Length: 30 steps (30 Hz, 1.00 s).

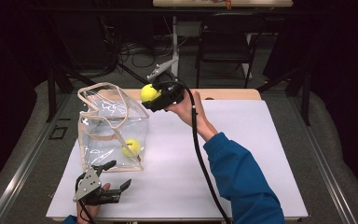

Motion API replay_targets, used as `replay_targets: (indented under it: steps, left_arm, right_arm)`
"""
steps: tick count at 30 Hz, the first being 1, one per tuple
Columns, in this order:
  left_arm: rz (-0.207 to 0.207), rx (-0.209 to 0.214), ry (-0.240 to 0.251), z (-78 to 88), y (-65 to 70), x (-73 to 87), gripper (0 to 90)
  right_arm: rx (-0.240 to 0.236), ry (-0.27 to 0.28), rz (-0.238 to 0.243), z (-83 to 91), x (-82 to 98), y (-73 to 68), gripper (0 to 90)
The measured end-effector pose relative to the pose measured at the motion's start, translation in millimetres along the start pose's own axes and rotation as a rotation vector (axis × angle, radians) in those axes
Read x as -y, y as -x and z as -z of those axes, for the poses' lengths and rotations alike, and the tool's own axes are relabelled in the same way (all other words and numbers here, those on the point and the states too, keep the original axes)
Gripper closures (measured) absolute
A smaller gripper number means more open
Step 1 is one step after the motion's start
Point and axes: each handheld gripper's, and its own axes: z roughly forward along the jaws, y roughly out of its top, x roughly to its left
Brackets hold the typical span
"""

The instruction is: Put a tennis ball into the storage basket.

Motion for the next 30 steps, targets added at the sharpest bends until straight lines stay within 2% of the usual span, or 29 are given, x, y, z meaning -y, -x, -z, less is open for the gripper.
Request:
replay_targets:
  steps: [14,30]
  left_arm:
    - [0.001,0.004,0.001,-0.6,-0.1,0.1,15.9]
    - [0.009,0.009,0.004,-2.0,-1.5,0.5,15.9]
  right_arm:
    - [0.000,0.004,0.005,-0.4,-5.9,-0.1,26.4]
    - [-0.007,0.006,0.040,-6.7,-30.4,-10.2,26.3]
